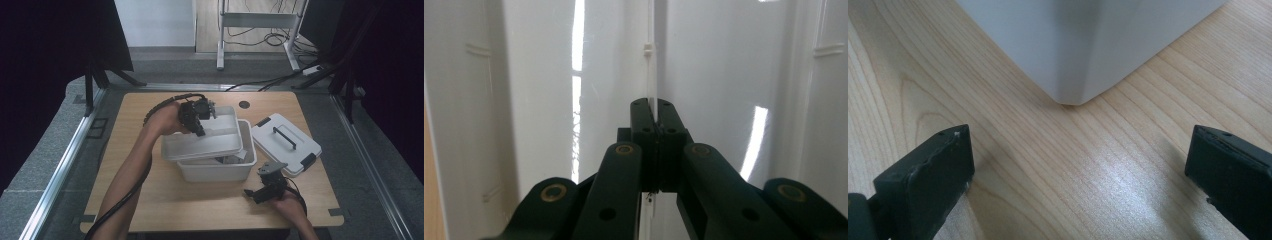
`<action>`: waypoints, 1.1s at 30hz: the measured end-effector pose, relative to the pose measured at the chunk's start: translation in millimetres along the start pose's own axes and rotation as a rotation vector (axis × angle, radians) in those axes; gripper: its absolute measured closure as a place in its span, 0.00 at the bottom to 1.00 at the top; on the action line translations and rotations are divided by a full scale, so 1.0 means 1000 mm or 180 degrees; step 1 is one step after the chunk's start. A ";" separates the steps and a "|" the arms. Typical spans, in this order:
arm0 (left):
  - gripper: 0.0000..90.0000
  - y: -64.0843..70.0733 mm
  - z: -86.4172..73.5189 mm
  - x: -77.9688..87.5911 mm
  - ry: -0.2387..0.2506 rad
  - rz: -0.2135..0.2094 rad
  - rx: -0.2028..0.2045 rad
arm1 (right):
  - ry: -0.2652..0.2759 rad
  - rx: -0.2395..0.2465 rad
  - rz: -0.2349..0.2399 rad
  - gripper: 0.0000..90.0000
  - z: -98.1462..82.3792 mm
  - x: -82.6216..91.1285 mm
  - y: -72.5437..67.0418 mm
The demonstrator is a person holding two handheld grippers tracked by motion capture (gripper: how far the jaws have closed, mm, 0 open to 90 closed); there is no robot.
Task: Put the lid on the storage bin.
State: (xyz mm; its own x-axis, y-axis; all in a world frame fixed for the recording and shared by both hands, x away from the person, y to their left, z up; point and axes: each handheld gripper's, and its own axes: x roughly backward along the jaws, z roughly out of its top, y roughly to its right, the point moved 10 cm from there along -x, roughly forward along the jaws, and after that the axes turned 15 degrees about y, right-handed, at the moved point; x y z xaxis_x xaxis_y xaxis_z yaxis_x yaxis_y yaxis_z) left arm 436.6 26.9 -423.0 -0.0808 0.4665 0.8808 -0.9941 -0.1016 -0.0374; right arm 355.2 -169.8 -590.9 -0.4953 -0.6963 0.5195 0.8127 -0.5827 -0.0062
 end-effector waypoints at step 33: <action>0.44 -0.002 0.009 -0.031 0.0570 0.0252 0.0450 | -0.0110 0.0000 -0.0011 0.00 0.000 0.000 0.000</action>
State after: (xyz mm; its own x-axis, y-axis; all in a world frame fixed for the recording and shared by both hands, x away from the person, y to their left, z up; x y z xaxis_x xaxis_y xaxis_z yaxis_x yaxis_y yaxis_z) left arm 441.6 4.9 -445.9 -0.1821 0.5992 0.7796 -0.9652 -0.2602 -0.0255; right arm 355.4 -169.9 -590.7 -0.4872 -0.6794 0.5486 0.8110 -0.5850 -0.0043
